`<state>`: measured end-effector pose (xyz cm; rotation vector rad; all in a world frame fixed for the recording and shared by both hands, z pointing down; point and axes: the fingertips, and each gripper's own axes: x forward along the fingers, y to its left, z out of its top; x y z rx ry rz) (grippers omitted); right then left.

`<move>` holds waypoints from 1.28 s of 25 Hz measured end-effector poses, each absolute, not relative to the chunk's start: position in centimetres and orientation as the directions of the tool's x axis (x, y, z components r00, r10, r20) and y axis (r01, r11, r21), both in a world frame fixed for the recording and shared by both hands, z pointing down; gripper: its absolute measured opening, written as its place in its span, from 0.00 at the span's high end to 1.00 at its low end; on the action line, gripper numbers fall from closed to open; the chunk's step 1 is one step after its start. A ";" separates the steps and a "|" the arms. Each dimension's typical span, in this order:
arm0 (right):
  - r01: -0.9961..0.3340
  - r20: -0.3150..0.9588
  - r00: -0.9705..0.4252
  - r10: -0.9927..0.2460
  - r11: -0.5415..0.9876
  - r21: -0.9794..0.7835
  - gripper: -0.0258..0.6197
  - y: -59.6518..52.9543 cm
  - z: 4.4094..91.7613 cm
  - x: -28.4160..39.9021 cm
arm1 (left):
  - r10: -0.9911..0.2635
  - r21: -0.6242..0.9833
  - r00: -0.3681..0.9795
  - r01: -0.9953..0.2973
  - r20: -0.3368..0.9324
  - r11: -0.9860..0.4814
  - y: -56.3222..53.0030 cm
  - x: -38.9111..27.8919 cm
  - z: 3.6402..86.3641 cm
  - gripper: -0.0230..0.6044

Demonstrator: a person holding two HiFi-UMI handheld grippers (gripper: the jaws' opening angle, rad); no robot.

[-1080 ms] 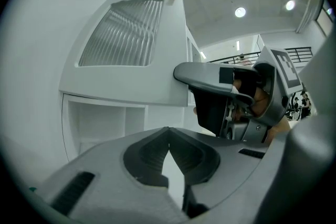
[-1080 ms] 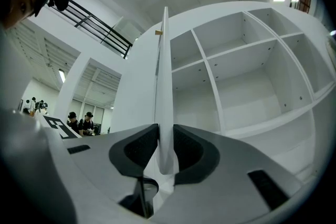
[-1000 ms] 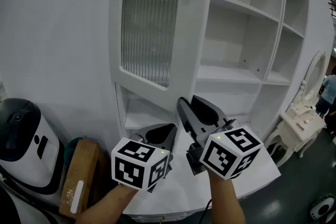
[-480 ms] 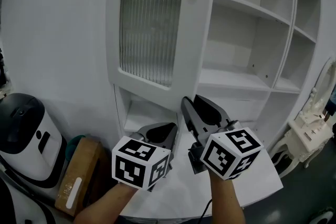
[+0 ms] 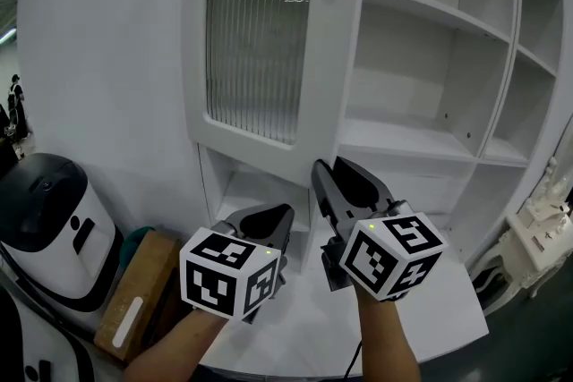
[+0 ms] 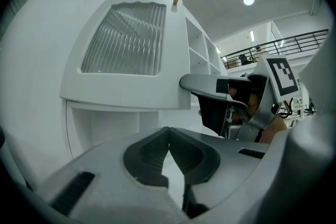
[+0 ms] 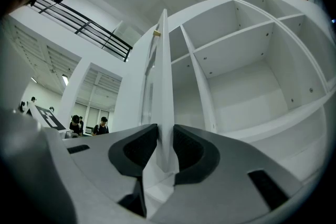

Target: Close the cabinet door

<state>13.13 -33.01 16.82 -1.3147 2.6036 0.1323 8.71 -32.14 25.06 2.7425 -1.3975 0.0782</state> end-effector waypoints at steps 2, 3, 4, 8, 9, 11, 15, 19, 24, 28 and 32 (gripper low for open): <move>-0.805 -0.241 -0.571 -0.785 0.593 -0.025 0.80 -33.5 16.8 13.3 | -0.808 0.029 0.585 -0.811 0.076 -0.584 -32.3 8.7 25.1 0.94; -0.806 -0.244 -0.568 -0.786 0.592 -0.028 0.80 -33.7 16.8 13.4 | -0.806 0.027 0.586 -0.810 0.076 -0.586 -32.4 8.7 25.0 0.94; -0.806 -0.247 -0.566 -0.786 0.591 -0.034 0.80 -33.9 16.8 13.5 | -0.804 0.026 0.590 -0.807 0.075 -0.590 -32.5 8.8 25.0 0.94; -0.810 -0.259 -0.553 -0.792 0.584 -0.055 0.79 -34.9 16.8 14.1 | -0.787 0.031 0.612 -0.790 0.073 -0.612 -33.3 9.2 24.9 0.94; -0.813 -0.259 -0.549 -0.795 0.579 -0.055 0.79 -35.1 16.8 14.1 | -0.782 0.037 0.619 -0.785 0.073 -0.618 -33.6 9.3 25.0 0.94; -0.821 -0.255 -0.540 -0.802 0.569 -0.052 0.78 -35.5 16.8 14.4 | -0.771 0.045 0.633 -0.774 0.072 -0.631 -34.0 9.6 25.1 0.94; -0.830 -0.246 -0.529 -0.812 0.556 -0.050 0.78 -36.5 16.8 14.8 | -0.756 0.053 0.651 -0.759 0.065 -0.649 -34.9 10.2 24.9 0.94; -0.837 -0.244 -0.518 -0.820 0.544 -0.052 0.78 -37.4 16.8 15.0 | -0.748 0.055 0.661 -0.751 0.063 -0.658 -35.8 10.7 24.9 0.94; -0.840 -0.239 -0.513 -0.824 0.539 -0.056 0.77 -38.4 17.0 15.3 | -0.746 0.055 0.664 -0.748 0.056 -0.661 -36.7 10.8 24.8 0.94; -0.847 -0.240 -0.503 -0.830 0.528 -0.052 0.77 -39.5 17.0 15.7 | -0.747 0.053 0.663 -0.748 0.047 -0.661 -37.8 11.1 24.5 0.94; -0.856 -0.242 -0.490 -0.837 0.515 -0.046 0.77 -40.3 16.9 15.9 | -0.741 0.051 0.670 -0.743 0.048 -0.668 -38.7 11.4 24.5 0.94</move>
